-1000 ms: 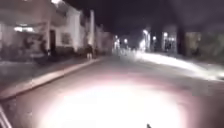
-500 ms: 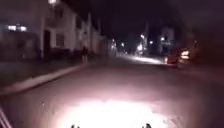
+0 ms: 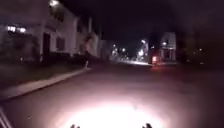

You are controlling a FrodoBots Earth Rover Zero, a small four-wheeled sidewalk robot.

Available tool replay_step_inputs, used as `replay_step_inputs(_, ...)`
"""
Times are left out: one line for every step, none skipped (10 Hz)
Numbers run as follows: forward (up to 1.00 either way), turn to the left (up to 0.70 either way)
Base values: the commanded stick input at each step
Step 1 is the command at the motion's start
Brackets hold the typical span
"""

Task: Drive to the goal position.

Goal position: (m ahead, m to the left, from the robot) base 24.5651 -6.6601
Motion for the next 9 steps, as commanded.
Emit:
replay_step_inputs(0.70,0.00)
replay_step_inputs(0.70,0.00)
replay_step_inputs(0.70,0.00)
replay_step_inputs(0.70,0.00)
replay_step_inputs(0.70,0.00)
replay_step_inputs(0.70,0.00)
replay_step_inputs(0.70,0.00)
replay_step_inputs(0.70,0.00)
replay_step_inputs(0.70,0.00)
